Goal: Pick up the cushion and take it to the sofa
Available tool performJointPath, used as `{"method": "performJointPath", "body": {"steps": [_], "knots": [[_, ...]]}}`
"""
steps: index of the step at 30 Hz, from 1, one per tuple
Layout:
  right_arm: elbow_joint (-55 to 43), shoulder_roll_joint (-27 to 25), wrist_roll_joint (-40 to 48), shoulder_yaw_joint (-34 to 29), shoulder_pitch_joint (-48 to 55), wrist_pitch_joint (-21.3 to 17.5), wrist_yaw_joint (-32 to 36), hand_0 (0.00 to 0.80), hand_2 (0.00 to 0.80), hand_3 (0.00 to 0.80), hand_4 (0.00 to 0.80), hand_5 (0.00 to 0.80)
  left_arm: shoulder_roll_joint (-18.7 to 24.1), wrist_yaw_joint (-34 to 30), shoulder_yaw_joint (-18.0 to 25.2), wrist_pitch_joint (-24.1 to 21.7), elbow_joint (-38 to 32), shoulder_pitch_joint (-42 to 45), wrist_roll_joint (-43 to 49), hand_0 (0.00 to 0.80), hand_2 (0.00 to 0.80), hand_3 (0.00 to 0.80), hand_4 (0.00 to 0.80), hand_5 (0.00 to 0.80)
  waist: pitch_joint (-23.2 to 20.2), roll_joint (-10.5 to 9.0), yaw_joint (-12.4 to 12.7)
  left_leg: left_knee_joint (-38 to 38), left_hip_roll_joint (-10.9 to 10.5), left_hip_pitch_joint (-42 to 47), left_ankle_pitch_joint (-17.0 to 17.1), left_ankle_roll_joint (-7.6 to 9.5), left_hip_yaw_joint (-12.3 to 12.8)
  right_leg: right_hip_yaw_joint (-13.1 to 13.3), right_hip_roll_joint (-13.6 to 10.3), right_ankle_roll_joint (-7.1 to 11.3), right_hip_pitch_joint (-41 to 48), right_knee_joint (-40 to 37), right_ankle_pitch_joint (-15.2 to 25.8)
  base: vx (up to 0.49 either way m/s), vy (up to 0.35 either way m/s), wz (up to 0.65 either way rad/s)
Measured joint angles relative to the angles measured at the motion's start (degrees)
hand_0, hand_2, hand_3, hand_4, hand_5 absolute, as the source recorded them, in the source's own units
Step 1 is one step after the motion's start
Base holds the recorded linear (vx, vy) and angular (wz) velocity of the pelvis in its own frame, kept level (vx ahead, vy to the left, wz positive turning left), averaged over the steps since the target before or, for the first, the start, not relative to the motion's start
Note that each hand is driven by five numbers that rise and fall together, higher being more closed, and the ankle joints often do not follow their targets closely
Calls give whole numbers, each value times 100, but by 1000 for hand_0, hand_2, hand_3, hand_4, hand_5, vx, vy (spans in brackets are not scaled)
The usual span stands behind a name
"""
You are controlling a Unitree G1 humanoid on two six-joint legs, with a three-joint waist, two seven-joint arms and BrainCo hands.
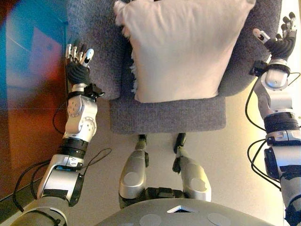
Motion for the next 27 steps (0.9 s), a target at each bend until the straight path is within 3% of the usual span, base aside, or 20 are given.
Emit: {"method": "performJointPath", "body": {"steps": [6,10,17,21,27], "knots": [[-1258,3,-380,-531,1147,-62,-166,0,0,0,0,0,-39,384,720,-37,-180,720,233,0,0,0,0,0,-32,52,-19,-3,10,194,-22,-8,0,6,7,8,191,-1,-11,89,-32,1],[-2147,222,-726,-1047,2051,-175,-208,0,0,0,0,0,-357,388,1128,-37,-555,1318,661,0,0,0,0,0,-158,91,-32,-7,-1,440,-132,0,-4,7,-4,32,454,-2,-60,158,-12,4],[-2416,1025,-1168,-1553,3598,-255,-211,0,0,0,0,0,-865,501,1542,30,-620,2697,1073,0,0,0,0,0,-1212,-84,-149,-35,-35,938,-332,-11,2,10,-33,95,955,-2,-304,120,-22,2],[-2067,1461,-1376,-1578,4415,-18,-114,0,0,0,0,0,-938,560,1635,339,115,3233,1113,0,0,0,0,0,-1586,-261,-184,-36,-25,1204,-440,-32,27,34,-27,109,1195,-2,-407,68,-13,-3],[304,1959,-1099,-867,5117,484,124,0,0,0,0,0,-1400,454,1657,988,2541,3644,1409,0,0,0,0,0,-2134,-466,-198,-43,-33,1428,-596,-20,109,59,-49,164,1427,-6,-546,28,-4,-3]]}}
